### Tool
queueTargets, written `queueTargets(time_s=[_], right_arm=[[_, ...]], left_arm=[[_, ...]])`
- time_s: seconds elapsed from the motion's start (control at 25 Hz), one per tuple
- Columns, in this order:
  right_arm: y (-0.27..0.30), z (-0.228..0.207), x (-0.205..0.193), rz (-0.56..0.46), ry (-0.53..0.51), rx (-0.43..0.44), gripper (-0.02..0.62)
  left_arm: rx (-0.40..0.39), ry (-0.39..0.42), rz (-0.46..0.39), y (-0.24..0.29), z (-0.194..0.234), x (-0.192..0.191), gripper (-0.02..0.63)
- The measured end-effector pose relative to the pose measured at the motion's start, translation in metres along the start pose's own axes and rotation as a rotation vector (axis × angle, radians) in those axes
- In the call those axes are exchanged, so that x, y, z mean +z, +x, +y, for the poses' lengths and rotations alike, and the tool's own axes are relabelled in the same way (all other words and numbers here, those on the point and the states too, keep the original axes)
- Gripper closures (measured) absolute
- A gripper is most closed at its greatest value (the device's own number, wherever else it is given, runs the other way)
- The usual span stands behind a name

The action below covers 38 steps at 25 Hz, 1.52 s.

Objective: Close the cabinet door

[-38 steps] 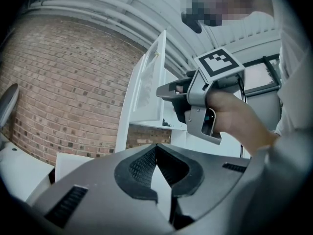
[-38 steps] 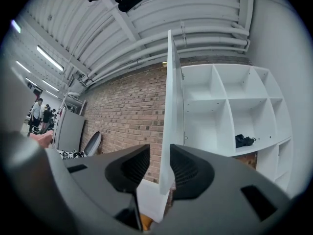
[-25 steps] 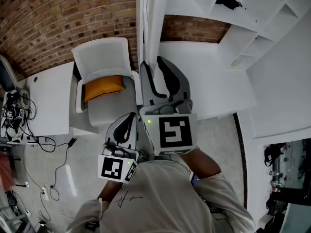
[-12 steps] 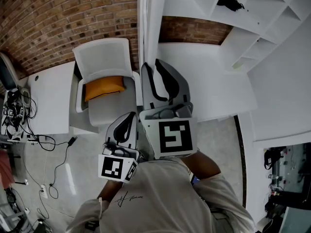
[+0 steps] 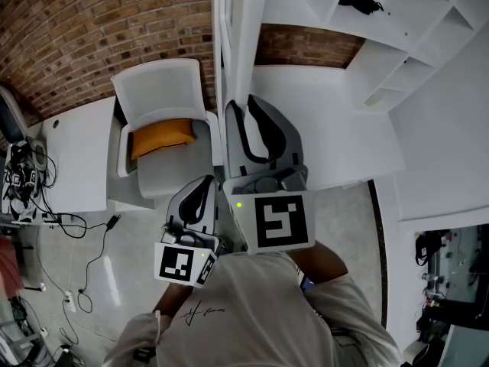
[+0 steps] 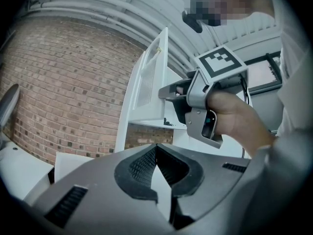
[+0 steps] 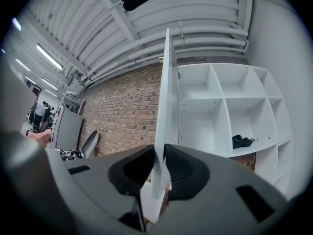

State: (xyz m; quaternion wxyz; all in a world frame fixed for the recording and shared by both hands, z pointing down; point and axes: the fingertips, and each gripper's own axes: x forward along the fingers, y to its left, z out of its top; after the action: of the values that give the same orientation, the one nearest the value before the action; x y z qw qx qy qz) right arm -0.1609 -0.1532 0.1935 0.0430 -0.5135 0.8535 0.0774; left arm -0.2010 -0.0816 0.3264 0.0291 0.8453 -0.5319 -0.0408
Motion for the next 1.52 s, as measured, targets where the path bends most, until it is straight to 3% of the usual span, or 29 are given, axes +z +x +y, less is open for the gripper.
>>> queueTargets(time_s=[1.52], right_arm=[[-0.016, -0.069, -0.006, -0.011, -0.005, -0.001, 0.534]], left_arm=[[-0.045, 0.027, 0.027, 0.046, -0.042, -0.009, 0.591]])
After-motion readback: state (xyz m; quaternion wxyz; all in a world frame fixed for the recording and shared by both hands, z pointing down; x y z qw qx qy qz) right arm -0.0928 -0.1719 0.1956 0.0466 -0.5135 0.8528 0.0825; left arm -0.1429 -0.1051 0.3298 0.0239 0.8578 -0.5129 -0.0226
